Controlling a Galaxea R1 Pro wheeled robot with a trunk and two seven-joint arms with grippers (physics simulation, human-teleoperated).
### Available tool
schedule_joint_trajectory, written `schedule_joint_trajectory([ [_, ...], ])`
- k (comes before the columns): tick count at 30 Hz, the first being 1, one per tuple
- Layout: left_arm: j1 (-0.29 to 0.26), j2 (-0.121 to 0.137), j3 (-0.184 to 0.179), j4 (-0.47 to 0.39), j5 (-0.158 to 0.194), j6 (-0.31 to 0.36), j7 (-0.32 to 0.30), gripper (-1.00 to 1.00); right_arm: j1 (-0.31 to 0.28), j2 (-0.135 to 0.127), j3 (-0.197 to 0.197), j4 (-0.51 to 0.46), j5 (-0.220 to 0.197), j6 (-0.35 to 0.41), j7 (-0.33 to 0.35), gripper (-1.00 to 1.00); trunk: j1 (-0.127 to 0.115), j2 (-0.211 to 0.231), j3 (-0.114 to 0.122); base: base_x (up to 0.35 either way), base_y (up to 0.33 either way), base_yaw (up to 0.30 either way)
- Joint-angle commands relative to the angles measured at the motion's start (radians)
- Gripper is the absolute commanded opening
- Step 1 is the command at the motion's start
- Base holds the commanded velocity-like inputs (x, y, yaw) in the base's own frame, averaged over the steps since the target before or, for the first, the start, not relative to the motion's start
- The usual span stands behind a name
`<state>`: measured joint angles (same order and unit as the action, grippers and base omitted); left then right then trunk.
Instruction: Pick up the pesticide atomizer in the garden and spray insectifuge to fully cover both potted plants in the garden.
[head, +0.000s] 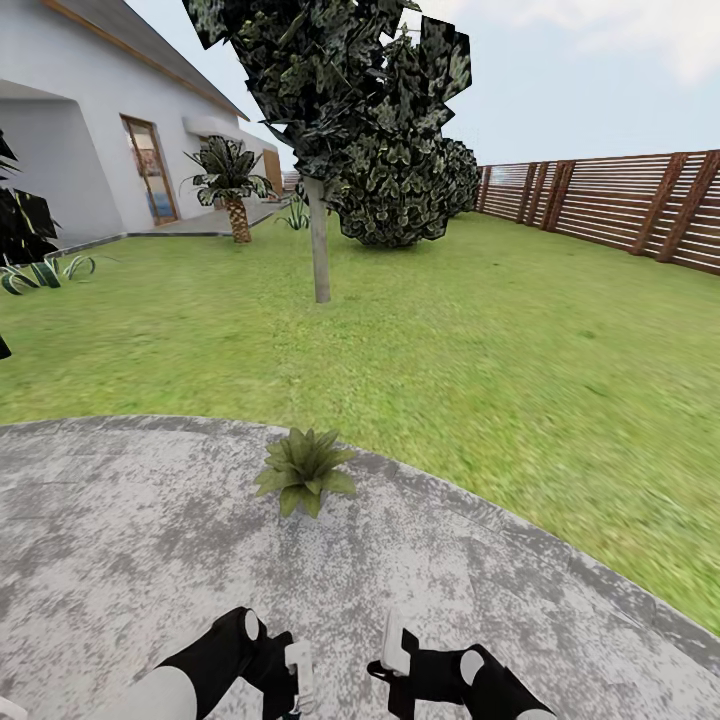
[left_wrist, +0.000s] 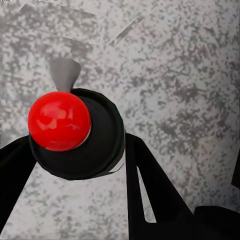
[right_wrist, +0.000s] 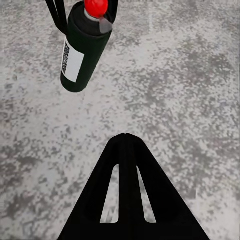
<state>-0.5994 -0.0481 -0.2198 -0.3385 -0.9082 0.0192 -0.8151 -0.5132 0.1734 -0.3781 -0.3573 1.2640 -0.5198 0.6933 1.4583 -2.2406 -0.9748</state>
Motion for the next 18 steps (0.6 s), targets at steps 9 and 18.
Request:
schedule_joint_trajectory([
  [9, -0.001, 0.002, 0.002, -0.002, -0.004, 0.002, 0.0, -1.0, -0.074, 0.001, -0.008, -0.005, -0.217, -0.003, 0.147, -1.0, 0.0, 0.0, -0.001, 0.0, 0.0, 0.0],
  [18, -0.005, -0.005, 0.004, -0.015, 0.006, 0.064, -0.007, -1.0, -0.077, 0.001, -0.008, 0.002, -0.223, -0.003, 0.156, -1.0, 0.0, 0.0, -0.001, 0.0, 0.0, 0.0],
])
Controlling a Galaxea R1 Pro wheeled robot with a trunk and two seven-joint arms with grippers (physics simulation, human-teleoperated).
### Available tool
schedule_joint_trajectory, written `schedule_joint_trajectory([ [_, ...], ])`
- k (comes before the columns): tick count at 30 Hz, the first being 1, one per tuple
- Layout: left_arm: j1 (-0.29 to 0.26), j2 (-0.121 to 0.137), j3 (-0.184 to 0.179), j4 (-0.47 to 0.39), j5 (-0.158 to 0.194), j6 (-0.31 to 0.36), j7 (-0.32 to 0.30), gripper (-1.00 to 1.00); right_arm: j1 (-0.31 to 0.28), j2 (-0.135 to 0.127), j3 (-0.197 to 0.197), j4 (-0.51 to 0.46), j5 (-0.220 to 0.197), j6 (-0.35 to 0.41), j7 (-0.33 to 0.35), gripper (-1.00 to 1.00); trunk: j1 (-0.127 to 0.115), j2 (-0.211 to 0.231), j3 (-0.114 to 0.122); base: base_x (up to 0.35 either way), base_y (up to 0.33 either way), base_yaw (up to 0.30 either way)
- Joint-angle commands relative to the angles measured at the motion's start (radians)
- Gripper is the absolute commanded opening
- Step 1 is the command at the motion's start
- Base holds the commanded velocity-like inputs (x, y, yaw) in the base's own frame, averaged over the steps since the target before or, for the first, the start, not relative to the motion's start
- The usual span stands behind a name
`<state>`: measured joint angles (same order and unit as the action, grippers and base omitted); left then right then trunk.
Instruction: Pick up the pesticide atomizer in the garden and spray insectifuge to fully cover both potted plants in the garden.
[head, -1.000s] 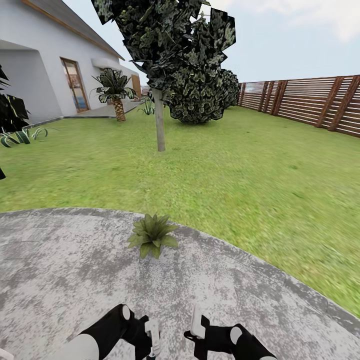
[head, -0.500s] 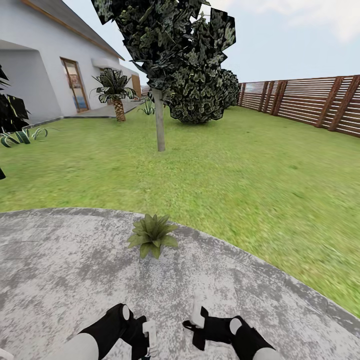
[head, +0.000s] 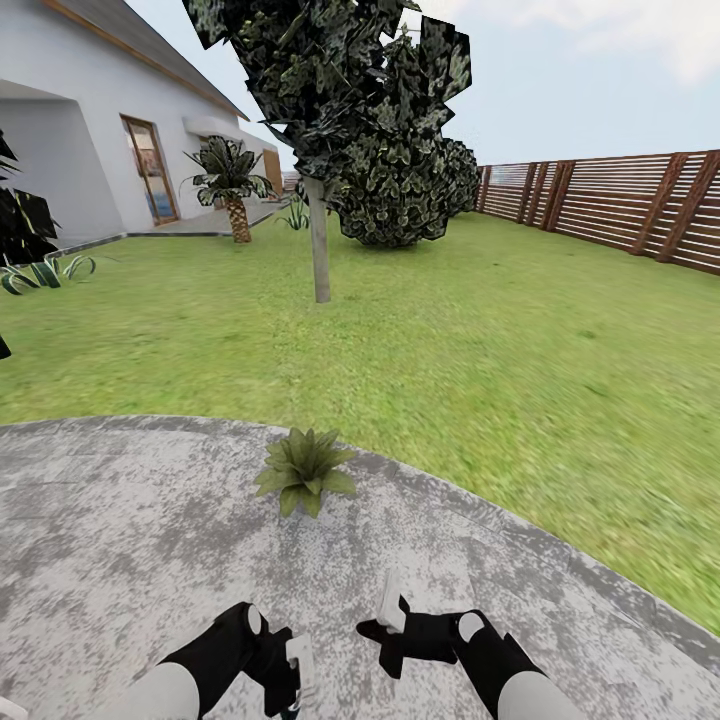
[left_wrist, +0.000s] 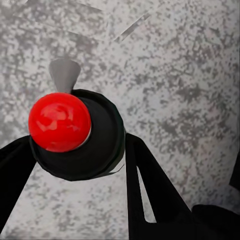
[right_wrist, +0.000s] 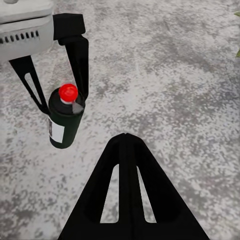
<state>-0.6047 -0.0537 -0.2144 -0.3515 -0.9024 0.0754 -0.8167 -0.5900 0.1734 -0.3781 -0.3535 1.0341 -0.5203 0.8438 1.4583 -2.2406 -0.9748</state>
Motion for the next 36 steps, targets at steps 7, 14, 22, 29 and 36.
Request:
schedule_joint_trajectory([
  [7, -0.001, 0.0, -0.001, -0.003, 0.005, 0.003, -0.036, -1.0, -0.001, 0.001, -0.01, -0.002, 0.009, -0.003, 0.003, -1.0, 0.0, 0.0, -0.001, 0.0, 0.0, 0.0],
  [14, -0.015, -0.01, 0.002, -0.006, 0.009, 0.004, -0.084, -1.0, -0.001, 0.001, -0.009, -0.002, 0.012, -0.003, 0.001, -1.0, 0.0, 0.0, -0.001, 0.0, 0.0, 0.0],
  [22, -0.017, -0.026, 0.0, -0.059, 0.101, 0.005, -0.139, -1.0, -0.001, 0.001, -0.009, -0.002, 0.014, -0.003, 0.001, -1.0, 0.0, 0.0, -0.001, 0.0, 0.0, 0.0],
  [29, -0.017, -0.027, 0.0, -0.067, 0.119, 0.006, -0.145, -1.0, -0.001, 0.001, -0.008, -0.001, 0.014, -0.003, 0.001, -1.0, 0.0, 0.0, -0.001, 0.0, 0.0, 0.0],
  [36, -0.028, -0.028, 0.001, -0.068, 0.133, 0.006, -0.139, -1.0, -0.001, 0.001, -0.008, -0.001, 0.014, -0.003, 0.001, -1.0, 0.0, 0.0, -0.001, 0.0, 0.0, 0.0],
])
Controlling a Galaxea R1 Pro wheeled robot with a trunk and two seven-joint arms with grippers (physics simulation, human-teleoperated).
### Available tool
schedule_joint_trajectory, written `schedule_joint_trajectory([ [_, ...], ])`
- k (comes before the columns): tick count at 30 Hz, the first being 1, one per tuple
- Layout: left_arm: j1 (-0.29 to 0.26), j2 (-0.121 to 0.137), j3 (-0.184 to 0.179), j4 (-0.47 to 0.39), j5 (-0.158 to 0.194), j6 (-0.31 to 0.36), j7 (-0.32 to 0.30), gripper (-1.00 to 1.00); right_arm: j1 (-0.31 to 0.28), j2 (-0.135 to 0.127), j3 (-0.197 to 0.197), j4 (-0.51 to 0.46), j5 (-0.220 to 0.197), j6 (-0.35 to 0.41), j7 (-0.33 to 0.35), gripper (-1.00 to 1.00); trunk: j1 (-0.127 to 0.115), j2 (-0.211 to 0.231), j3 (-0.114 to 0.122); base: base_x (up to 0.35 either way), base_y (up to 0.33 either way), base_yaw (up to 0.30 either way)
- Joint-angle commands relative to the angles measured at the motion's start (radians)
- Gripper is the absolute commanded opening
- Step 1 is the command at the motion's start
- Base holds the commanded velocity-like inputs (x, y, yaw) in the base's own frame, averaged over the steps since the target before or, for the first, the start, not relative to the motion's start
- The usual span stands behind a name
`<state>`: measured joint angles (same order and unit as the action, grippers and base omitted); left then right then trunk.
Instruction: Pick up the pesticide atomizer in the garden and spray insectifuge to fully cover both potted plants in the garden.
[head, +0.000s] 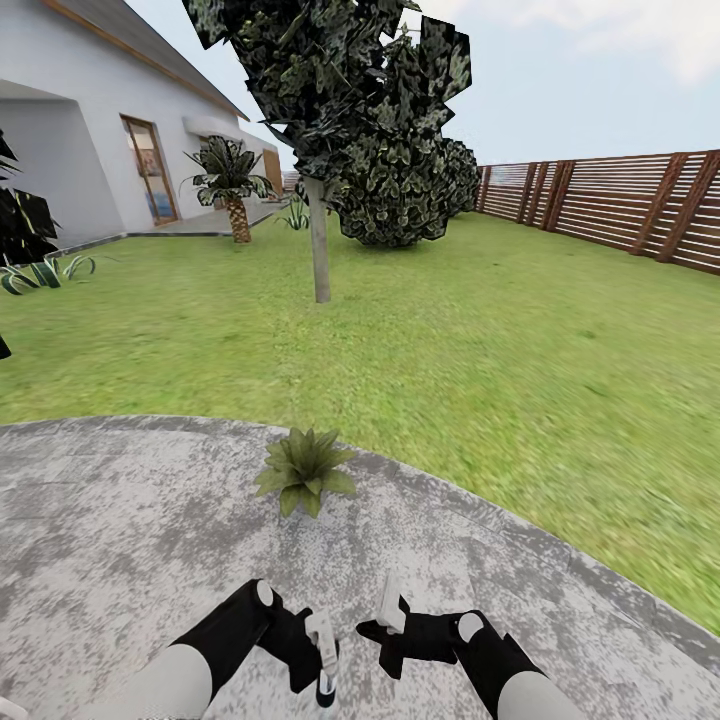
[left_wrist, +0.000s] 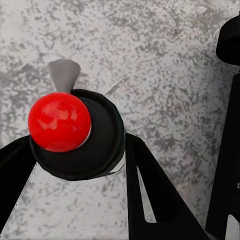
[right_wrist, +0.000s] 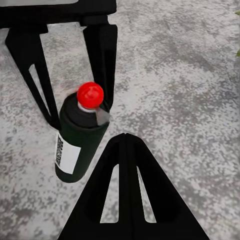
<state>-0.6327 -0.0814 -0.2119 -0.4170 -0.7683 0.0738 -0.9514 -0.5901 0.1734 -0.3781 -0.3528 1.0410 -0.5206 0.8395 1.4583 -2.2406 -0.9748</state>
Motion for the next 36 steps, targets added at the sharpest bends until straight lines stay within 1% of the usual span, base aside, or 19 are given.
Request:
schedule_joint_trajectory([
  [1, 0.0, 0.0, -0.001, -0.002, 0.002, 0.008, -0.003, -1.0, -0.001, 0.001, -0.008, -0.002, 0.007, -0.002, 0.006, -1.0, 0.0, 0.0, -0.001, 0.0, 0.0, 0.0],
  [7, 0.0, -0.001, 0.0, -0.002, 0.006, 0.007, 0.001, -1.0, -0.001, 0.001, -0.008, -0.002, 0.007, -0.002, 0.005, -1.0, 0.0, 0.0, -0.001, 0.0, 0.0, 0.0],
  [11, 0.0, -0.002, 0.0, -0.002, 0.022, 0.006, 0.004, -1.0, -0.001, 0.001, -0.008, -0.003, 0.007, -0.002, 0.005, -1.0, 0.0, 0.0, -0.001, 0.0, 0.0, 0.0],
  [17, 0.002, -0.002, 0.003, -0.002, 0.036, 0.002, 0.053, -1.0, -0.001, 0.001, -0.008, -0.003, 0.007, -0.002, 0.004, -1.0, 0.0, 0.0, -0.001, 0.0, 0.0, 0.0],
  [22, 0.002, -0.005, 0.003, 0.0, 0.038, 0.0, 0.055, -1.0, -0.001, 0.001, -0.007, -0.003, 0.007, -0.002, 0.004, -1.0, 0.0, 0.0, -0.001, 0.0, 0.0, 0.0],
  [25, 0.004, -0.02, 0.002, 0.0, 0.037, 0.0, 0.056, -1.0, -0.001, 0.001, -0.007, -0.003, 0.007, -0.002, 0.004, -1.0, 0.0, 0.0, -0.001, 0.0, 0.0, 0.0],
  [27, 0.003, -0.023, 0.001, 0.0, 0.037, 0.0, 0.056, -1.0, -0.001, 0.001, -0.007, -0.003, 0.007, -0.002, 0.004, -1.0, 0.0, 0.0, -0.001, 0.0, 0.0, 0.0],
  [36, 0.002, -0.025, 0.002, 0.0, 0.038, 0.0, 0.056, -1.0, -0.001, 0.001, -0.008, -0.004, 0.007, -0.002, 0.004, -1.0, 0.0, 0.0, -0.001, 0.0, 0.0, 0.0],
])
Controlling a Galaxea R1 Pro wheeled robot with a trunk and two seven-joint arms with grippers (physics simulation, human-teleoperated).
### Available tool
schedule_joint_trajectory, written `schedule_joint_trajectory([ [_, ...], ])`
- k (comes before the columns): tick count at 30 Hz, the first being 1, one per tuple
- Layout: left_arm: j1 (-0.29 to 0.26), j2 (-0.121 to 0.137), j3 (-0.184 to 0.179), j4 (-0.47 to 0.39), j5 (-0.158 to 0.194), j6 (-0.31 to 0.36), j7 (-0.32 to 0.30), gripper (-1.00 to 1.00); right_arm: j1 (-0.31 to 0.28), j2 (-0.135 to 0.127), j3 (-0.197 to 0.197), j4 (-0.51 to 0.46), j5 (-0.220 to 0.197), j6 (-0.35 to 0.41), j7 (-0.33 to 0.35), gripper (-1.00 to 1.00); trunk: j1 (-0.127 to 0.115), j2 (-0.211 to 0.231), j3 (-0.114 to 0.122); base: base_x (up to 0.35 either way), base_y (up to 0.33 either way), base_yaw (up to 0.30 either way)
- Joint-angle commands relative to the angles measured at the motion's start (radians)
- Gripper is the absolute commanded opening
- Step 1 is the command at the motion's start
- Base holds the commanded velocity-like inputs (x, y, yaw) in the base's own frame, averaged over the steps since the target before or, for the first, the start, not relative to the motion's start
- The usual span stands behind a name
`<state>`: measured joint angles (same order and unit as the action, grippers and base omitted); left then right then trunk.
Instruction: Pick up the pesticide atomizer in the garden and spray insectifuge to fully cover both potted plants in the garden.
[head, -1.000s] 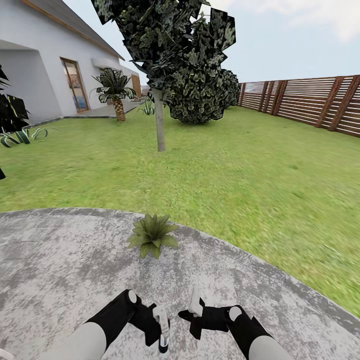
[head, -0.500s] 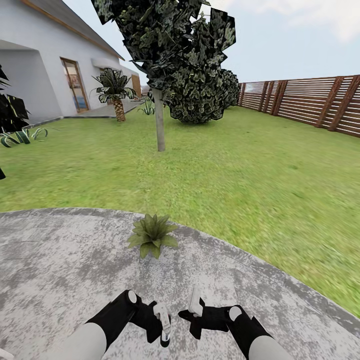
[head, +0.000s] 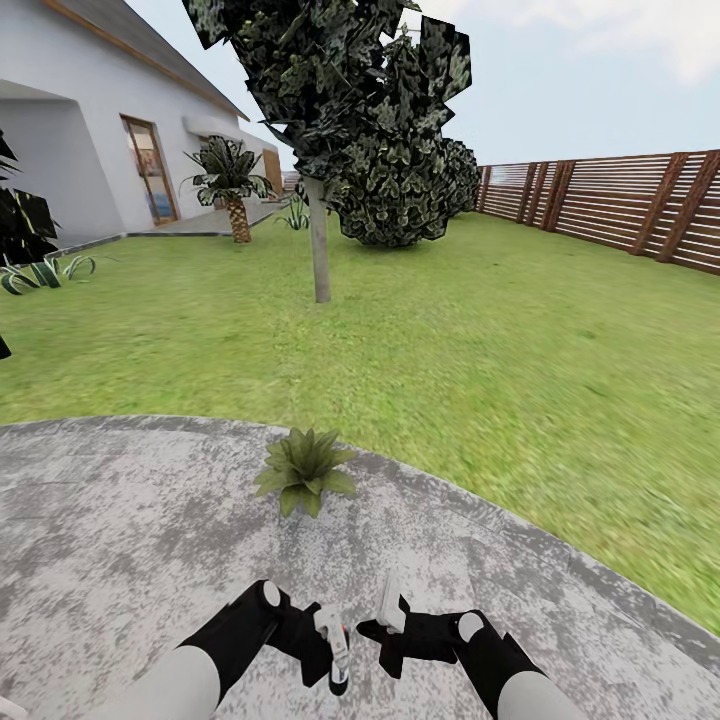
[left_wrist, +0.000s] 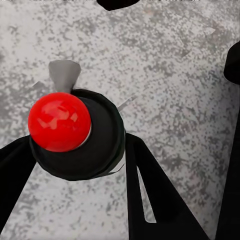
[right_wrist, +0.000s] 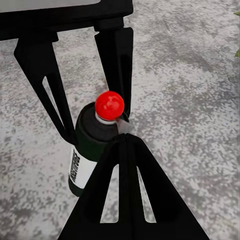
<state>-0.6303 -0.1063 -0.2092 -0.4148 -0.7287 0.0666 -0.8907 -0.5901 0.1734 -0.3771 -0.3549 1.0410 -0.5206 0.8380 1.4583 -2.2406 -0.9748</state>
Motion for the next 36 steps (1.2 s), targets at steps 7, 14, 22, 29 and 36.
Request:
schedule_joint_trajectory([
  [7, 0.0, -0.006, 0.0, -0.003, -0.001, 0.003, -0.005, -1.0, -0.001, 0.001, -0.008, -0.002, 0.007, -0.002, 0.006, -1.0, 0.0, 0.0, -0.001, 0.0, 0.0, 0.0],
  [14, 0.0, -0.01, 0.001, 0.001, -0.001, -0.019, -0.005, -1.0, -0.001, 0.001, -0.009, -0.003, 0.007, -0.002, 0.006, -1.0, 0.0, 0.0, -0.001, 0.0, 0.0, 0.0],
  [22, 0.0, -0.015, 0.001, 0.001, -0.001, -0.021, -0.011, -1.0, -0.001, 0.001, -0.009, -0.003, 0.007, -0.002, 0.006, -1.0, 0.0, 0.0, -0.001, 0.0, 0.0, 0.0],
  [29, 0.0, -0.026, -0.001, 0.003, -0.001, -0.021, -0.012, -1.0, -0.001, 0.001, -0.009, -0.003, 0.007, -0.002, 0.006, -1.0, 0.0, 0.0, -0.001, 0.0, 0.0, 0.0],
  [36, 0.0, -0.023, 0.0, 0.007, -0.001, -0.021, -0.011, -1.0, -0.001, 0.001, -0.009, -0.003, 0.007, -0.002, 0.006, -1.0, 0.0, 0.0, -0.001, 0.0, 0.0, 0.0],
])
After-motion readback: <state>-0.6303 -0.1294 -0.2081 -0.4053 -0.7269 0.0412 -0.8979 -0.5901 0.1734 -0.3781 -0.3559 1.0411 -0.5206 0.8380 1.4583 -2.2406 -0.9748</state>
